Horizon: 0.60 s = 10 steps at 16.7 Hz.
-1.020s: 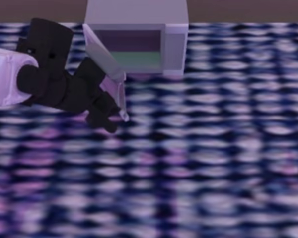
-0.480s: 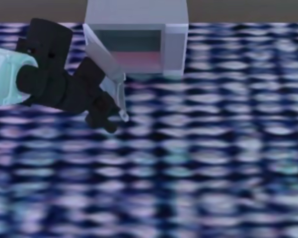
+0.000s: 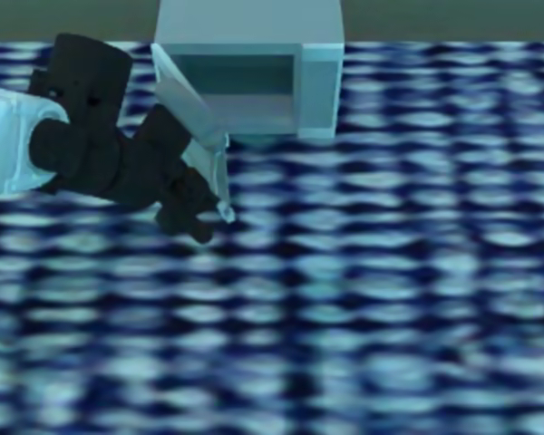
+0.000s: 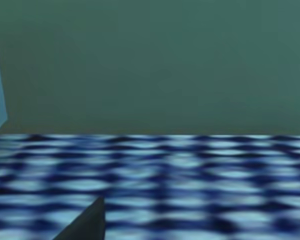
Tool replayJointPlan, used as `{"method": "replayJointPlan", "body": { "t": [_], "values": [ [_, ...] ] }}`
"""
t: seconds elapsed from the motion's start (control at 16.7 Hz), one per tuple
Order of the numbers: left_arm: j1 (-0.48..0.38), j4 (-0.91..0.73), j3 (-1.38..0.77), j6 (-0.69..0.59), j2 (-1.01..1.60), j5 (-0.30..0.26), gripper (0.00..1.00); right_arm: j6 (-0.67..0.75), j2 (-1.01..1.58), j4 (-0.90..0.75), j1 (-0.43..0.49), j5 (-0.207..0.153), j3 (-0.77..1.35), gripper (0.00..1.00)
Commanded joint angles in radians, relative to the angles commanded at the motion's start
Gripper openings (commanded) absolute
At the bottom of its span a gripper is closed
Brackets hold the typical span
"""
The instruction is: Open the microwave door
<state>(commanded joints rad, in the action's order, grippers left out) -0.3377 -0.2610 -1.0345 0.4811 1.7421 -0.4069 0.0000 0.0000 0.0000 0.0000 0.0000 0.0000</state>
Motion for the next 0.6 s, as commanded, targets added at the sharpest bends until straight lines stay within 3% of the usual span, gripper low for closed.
{"method": "replayJointPlan", "body": {
  "t": [0.6],
  "values": [
    [0.025, -0.03, -0.006, 0.065, -0.001, -0.041, 0.0, 0.0, 0.0, 0.0, 0.0, 0.0, 0.0, 1.0]
  ]
}}
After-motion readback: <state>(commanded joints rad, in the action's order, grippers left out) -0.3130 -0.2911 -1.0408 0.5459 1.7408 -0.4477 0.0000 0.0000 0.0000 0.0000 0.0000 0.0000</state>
